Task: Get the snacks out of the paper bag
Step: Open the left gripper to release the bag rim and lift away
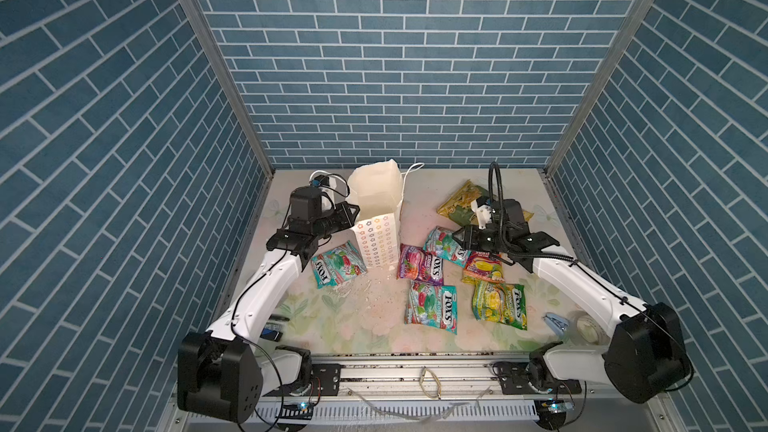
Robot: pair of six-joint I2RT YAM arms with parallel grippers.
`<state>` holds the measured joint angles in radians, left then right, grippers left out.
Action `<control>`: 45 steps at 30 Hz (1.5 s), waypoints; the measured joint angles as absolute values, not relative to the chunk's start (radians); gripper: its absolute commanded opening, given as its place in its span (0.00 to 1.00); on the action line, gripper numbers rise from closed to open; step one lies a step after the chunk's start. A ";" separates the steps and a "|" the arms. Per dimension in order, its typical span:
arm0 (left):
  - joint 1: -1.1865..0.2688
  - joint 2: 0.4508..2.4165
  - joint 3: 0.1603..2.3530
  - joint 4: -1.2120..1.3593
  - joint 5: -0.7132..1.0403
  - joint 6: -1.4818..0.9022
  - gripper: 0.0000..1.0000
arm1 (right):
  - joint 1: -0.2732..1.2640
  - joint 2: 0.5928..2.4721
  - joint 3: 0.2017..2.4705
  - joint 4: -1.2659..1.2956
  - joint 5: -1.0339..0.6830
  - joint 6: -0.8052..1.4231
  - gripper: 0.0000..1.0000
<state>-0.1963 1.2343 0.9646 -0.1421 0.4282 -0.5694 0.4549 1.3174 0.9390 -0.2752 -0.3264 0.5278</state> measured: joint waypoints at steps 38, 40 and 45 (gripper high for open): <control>-0.196 1.241 1.167 -0.370 0.329 -0.386 0.47 | 0.471 1.346 0.953 -0.252 -0.329 0.539 0.43; -0.196 1.232 1.177 -0.394 0.318 -0.375 0.47 | 0.471 1.345 0.953 -0.252 -0.327 0.542 0.43; -0.196 1.188 1.205 -0.488 0.258 -0.327 0.47 | 0.471 1.344 0.953 -0.253 -0.325 0.542 0.43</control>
<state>-0.1959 1.1877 1.2053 -0.4881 0.2577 -0.3275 0.4706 1.3441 0.9527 -0.2531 -0.3248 0.5423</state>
